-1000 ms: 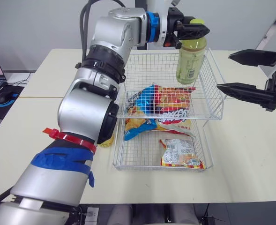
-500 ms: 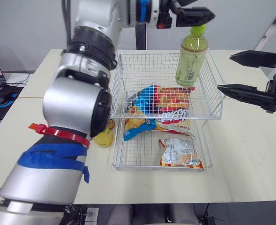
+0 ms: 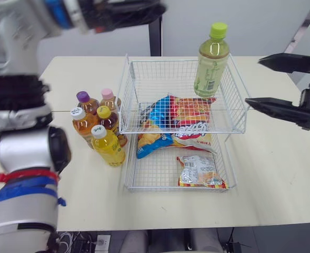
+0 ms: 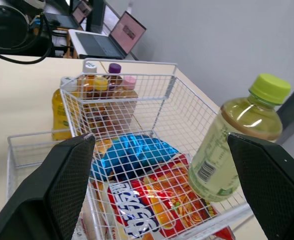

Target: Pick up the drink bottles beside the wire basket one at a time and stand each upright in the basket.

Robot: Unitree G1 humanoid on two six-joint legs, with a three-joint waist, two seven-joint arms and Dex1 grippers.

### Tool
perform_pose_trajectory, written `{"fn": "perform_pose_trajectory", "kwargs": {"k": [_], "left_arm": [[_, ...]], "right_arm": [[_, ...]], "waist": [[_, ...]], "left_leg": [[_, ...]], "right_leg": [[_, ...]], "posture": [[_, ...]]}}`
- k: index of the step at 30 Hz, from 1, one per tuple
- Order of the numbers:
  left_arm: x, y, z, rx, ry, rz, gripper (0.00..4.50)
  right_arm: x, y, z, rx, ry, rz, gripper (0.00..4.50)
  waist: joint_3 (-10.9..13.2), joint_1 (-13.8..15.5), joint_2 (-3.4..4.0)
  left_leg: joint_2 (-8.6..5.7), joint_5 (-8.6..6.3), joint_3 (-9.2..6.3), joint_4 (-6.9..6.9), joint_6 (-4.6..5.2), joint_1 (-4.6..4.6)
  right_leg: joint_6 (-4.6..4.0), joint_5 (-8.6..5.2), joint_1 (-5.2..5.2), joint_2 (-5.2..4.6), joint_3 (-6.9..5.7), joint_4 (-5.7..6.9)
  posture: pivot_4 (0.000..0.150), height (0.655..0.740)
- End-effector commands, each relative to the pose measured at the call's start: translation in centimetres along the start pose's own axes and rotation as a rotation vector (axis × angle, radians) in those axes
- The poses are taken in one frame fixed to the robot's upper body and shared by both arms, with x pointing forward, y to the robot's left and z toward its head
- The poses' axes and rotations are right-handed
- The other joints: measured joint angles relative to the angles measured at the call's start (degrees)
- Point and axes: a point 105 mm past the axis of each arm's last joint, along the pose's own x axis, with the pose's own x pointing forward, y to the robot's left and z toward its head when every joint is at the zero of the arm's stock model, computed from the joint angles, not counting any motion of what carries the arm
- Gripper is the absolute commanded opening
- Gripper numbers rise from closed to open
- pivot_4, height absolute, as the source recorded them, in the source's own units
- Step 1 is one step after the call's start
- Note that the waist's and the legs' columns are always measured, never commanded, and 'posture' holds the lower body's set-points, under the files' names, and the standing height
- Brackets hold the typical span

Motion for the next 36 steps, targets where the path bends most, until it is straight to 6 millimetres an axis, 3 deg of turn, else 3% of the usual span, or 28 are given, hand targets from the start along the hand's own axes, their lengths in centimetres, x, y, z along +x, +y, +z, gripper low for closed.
{"fn": "perform_pose_trajectory", "kwargs": {"k": [1, 5, 13, 20, 26, 32, 36], "left_arm": [[-3.1, -0.5, 0.8, 0.055, 0.009, 0.121, 4.47], [-7.5, 1.0, -0.6, 0.048, 0.052, 0.382, 4.47], [-17.1, 0.4, -5.3, -0.062, 0.183, 0.688, 4.47], [-22.2, -1.5, -9.7, -0.107, 0.196, 0.834, 4.47], [-22.1, -3.3, -13.0, -0.232, 0.221, 0.816, 4.47], [-19.1, -4.0, -14.5, -0.236, 0.204, 0.746, 4.47], [-17.5, -3.3, -15.2, -0.207, 0.209, 0.743, 4.47]], "right_arm": [[0.7, 1.2, 0.8, -0.030, -0.041, 0.088, 4.50], [2.5, 2.0, 0.2, 0.007, -0.058, 0.188, 4.50], [4.8, 2.5, 0.0, 0.036, -0.118, 0.270, 4.50], [6.0, 2.5, -0.5, 0.032, -0.104, 0.300, 4.50], [6.3, 2.7, -0.4, 0.037, -0.106, 0.324, 4.50], [6.3, 2.8, -0.2, 0.034, -0.104, 0.343, 4.50], [6.2, 2.9, -0.1, 0.032, -0.102, 0.345, 4.50]], "waist": [[0.00, -0.14, 0.00], [0.00, 0.01, 0.00], [-0.01, 0.03, 0.01], [-0.02, 0.87, 0.02], [-0.06, 1.82, -0.07], [-0.06, 1.82, -0.06], [-0.06, 1.70, -0.06]], "left_leg": [[0.03, 0.00, 0.00, 0.01, 0.00, 0.02], [0.00, 0.00, -0.06, 0.06, 0.01, 0.02], [0.02, -0.01, -0.05, 0.02, 0.01, 0.07], [0.02, -0.01, -0.02, -0.02, 0.01, 0.17], [-0.03, -0.02, -0.04, -0.01, 0.01, 0.19], [-0.04, -0.02, 0.02, -0.03, 0.01, 0.23], [-0.04, -0.02, 0.04, -0.03, 0.01, 0.23]], "right_leg": [[-0.01, 0.00, 0.00, 0.01, 0.01, 0.01], [-0.01, 0.00, 0.07, 0.00, -0.06, 0.00], [-0.02, 0.01, 0.06, -0.01, -0.05, 0.01], [-0.05, 0.01, 0.10, -0.28, -0.04, -0.03], [-0.05, 0.01, 0.15, -0.46, -0.11, -0.05], [-0.06, 0.03, 0.15, -0.51, -0.09, -0.04], [-0.06, 0.03, 0.14, -0.50, -0.08, -0.03]], "posture": [[0.150, 0.7400], [0.150, 0.7400], [0.150, 0.7400], [0.150, 0.7400], [0.150, 0.7400], [0.150, 0.7400], [0.150, 0.7400]]}}
